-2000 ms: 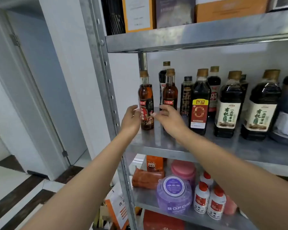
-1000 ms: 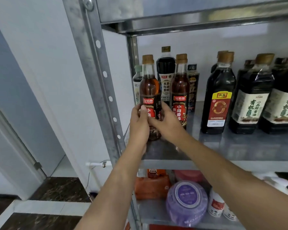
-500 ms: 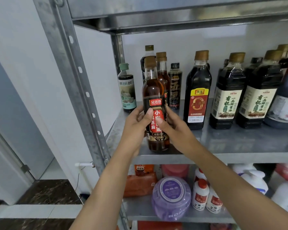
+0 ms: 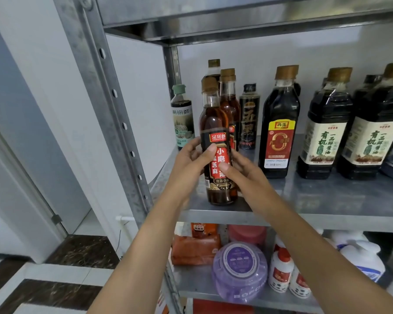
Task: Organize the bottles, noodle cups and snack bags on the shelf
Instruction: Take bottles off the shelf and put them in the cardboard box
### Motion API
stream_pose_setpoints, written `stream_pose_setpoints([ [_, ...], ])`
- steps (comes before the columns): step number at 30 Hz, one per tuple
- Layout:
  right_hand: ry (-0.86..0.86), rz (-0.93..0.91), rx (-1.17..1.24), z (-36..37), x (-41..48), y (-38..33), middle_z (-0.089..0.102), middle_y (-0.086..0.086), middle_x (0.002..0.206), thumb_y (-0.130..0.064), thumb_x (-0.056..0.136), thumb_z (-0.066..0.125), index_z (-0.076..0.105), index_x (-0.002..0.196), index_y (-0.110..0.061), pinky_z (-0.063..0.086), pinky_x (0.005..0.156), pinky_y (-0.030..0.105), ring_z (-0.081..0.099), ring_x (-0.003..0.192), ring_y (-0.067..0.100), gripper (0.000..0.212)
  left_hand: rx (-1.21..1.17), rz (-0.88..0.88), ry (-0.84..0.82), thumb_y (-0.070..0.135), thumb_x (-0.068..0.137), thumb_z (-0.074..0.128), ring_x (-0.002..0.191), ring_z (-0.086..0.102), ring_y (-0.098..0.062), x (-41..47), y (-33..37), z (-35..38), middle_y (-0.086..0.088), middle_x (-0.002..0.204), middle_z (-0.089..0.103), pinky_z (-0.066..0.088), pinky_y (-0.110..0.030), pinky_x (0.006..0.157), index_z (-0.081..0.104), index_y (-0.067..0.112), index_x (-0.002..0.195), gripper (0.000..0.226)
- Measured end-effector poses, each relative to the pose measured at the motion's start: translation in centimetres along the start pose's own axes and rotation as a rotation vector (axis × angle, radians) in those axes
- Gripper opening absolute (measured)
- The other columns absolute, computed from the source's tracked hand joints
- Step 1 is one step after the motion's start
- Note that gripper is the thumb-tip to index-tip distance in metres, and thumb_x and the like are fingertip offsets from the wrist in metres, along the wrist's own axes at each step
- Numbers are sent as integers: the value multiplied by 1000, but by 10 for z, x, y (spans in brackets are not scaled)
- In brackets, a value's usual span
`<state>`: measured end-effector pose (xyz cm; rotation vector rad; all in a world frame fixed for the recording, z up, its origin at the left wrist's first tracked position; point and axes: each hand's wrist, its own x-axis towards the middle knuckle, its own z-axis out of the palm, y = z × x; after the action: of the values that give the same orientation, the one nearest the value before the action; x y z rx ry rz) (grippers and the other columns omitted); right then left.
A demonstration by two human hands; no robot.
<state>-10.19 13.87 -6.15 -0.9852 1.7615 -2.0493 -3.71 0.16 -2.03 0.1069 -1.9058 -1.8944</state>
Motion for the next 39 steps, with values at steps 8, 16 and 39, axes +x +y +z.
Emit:
stream_pose_setpoints([
  [8,12,-35,-25,-3,0,1,71,-14,120,-35,87,65,48,140,-34,50,100,28,65,116,5,56,104,23,41,25,81,81,100,72,-14,12,13,4,-2,111,74,57,-25,80,65,18,123,45],
  [16,23,-56,-43,-3,-1,1,73,-8,118,-17,98,59,52,138,-29,55,95,29,67,114,10,42,106,74,99,15,79,84,99,73,-25,13,9,6,-9,106,75,59,-42,90,68,13,115,40],
  [39,-65,-8,-167,5,-8,-6,49,-20,133,-39,72,74,34,143,-45,51,100,22,56,116,-9,82,93,-30,123,31,84,78,87,74,-9,8,14,-11,-2,111,73,58,-18,66,56,18,132,54],
])
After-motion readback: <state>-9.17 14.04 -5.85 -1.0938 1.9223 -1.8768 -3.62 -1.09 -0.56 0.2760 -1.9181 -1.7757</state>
